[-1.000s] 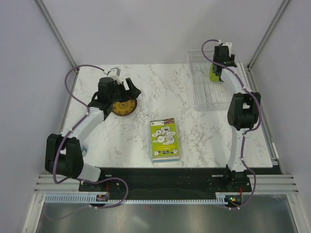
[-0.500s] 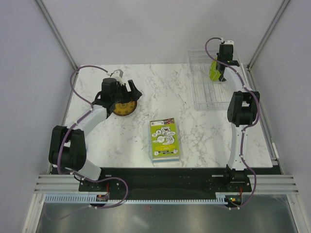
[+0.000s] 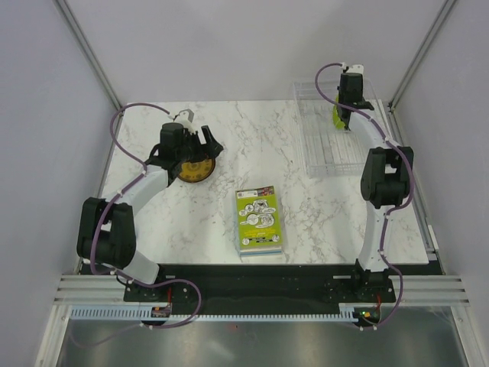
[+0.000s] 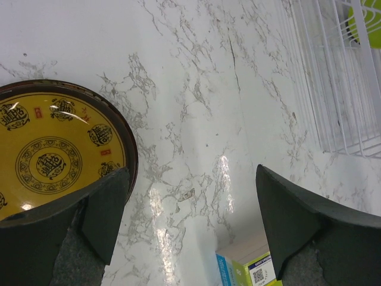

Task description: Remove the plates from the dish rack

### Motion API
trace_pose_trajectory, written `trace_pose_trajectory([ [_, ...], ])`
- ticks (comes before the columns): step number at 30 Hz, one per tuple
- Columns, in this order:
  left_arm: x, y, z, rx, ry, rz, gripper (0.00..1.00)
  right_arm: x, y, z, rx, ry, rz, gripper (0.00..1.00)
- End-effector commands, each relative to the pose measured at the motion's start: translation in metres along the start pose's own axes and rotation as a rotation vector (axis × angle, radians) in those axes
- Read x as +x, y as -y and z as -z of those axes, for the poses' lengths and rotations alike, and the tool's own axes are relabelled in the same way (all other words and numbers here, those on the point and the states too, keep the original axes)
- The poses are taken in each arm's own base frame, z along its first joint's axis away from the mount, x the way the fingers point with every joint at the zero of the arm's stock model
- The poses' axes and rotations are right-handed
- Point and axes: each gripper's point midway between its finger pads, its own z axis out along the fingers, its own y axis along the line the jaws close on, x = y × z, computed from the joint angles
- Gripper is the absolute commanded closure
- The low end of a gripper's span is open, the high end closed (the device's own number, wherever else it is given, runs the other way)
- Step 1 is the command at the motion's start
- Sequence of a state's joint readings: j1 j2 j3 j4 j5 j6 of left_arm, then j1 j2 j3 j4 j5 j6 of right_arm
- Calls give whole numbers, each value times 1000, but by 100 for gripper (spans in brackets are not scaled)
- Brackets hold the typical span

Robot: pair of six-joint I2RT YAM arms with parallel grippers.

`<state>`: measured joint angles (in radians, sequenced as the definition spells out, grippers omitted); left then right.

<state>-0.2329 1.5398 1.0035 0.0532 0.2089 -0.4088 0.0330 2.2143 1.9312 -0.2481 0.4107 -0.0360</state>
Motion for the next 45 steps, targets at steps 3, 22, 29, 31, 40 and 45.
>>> trace_pose_trajectory([
  [3,-31,8,16,-25,83,-65,6,-100,21,101,199,273,20,100],
  [22,-27,52,20,213,85,56,2,-44,-97,261,-543,182,-272,100],
  [29,-21,71,21,335,86,137,3,-15,-161,297,-799,87,-390,100],
  [31,-20,76,20,358,85,149,3,-10,-177,307,-860,65,-401,100],
  [40,-11,84,14,416,81,194,4,0,-223,338,-1056,5,-509,100],
  [45,-12,88,11,449,93,198,17,2,-232,350,-1150,-25,-580,100],
])
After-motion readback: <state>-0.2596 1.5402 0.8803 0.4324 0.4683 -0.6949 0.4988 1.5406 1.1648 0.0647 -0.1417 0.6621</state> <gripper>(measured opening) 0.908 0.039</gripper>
